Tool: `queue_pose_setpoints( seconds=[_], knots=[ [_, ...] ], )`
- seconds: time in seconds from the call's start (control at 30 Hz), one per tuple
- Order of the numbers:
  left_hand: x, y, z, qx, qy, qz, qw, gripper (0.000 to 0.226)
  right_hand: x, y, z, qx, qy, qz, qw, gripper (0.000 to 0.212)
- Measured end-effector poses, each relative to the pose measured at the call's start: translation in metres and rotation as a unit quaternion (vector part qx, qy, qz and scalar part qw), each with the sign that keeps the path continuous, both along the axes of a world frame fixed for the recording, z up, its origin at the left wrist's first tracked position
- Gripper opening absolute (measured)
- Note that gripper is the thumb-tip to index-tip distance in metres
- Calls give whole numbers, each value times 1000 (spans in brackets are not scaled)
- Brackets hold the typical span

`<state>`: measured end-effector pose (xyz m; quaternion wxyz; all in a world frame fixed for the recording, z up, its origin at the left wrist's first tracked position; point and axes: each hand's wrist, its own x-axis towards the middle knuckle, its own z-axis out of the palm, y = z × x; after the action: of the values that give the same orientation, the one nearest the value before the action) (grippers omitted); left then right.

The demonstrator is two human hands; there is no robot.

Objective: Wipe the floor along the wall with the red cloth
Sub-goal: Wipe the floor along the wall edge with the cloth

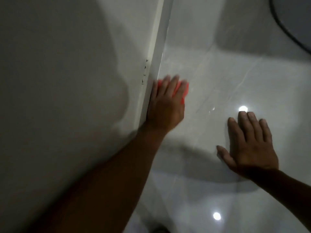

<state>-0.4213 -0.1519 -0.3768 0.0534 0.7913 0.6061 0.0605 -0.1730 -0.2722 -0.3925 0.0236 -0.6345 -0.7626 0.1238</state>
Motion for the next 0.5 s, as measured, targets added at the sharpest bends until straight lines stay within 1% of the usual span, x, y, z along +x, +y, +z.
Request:
queue_pose_setpoints(
  seconds=[0.07,0.1,0.17,0.2,0.27,0.37,0.43,0.5],
  knots=[
    [6,50,-1,14,-14,-2,1000,48,0,0,0,-4,-3,2,1000,92],
    [8,67,-1,6,-7,-2,1000,53,1,0,0,-7,-5,1,1000,92],
    [4,72,-4,-15,15,-7,1000,59,0,-1,-1,-18,1,4,1000,92],
    [1,64,-4,-12,7,-13,1000,60,0,0,-1,-23,3,4,1000,93],
    [-7,25,-4,9,-27,-8,1000,55,0,-1,-1,-19,4,0,1000,93],
    [-21,-70,-1,15,-46,34,998,41,-1,-1,1,-16,7,-2,1000,94],
    [-32,-135,1,6,-30,45,999,39,0,0,1,-17,9,-2,1000,94],
    [-38,-178,2,-19,-4,42,999,40,0,-2,0,-9,16,-2,1000,93]
  ],
)
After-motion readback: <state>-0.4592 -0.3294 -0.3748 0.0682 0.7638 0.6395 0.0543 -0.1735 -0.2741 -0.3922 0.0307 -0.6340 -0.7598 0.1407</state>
